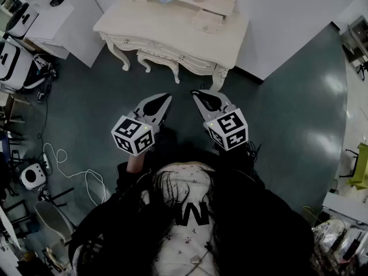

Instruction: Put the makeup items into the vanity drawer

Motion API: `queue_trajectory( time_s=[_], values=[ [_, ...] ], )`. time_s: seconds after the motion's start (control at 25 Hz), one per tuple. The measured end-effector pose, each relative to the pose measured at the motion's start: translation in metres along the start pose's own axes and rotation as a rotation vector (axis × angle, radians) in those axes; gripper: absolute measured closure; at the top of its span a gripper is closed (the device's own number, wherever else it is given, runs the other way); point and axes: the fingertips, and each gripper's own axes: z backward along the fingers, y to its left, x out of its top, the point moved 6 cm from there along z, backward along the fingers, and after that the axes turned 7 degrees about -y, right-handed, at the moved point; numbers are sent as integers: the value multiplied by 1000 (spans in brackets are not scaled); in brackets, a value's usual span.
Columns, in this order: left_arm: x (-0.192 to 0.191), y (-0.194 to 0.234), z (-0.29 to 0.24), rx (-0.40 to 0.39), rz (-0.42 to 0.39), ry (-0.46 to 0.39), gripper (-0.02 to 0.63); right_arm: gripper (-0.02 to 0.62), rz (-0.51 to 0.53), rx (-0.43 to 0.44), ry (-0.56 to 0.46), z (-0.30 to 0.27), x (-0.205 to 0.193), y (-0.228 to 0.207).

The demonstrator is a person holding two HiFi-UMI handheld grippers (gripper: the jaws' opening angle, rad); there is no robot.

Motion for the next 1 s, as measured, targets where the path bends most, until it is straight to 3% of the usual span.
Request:
queue_trajectory(
  time_s=[0.6, 1.0],
  values=[
    [-12, -24, 3, 6, 4, 18, 606, 561, -54, 6, -11, 20, -12, 1],
    [-9, -13, -7, 3, 3, 40, 606, 561, -73, 21, -5, 2, -12, -9]
  ],
)
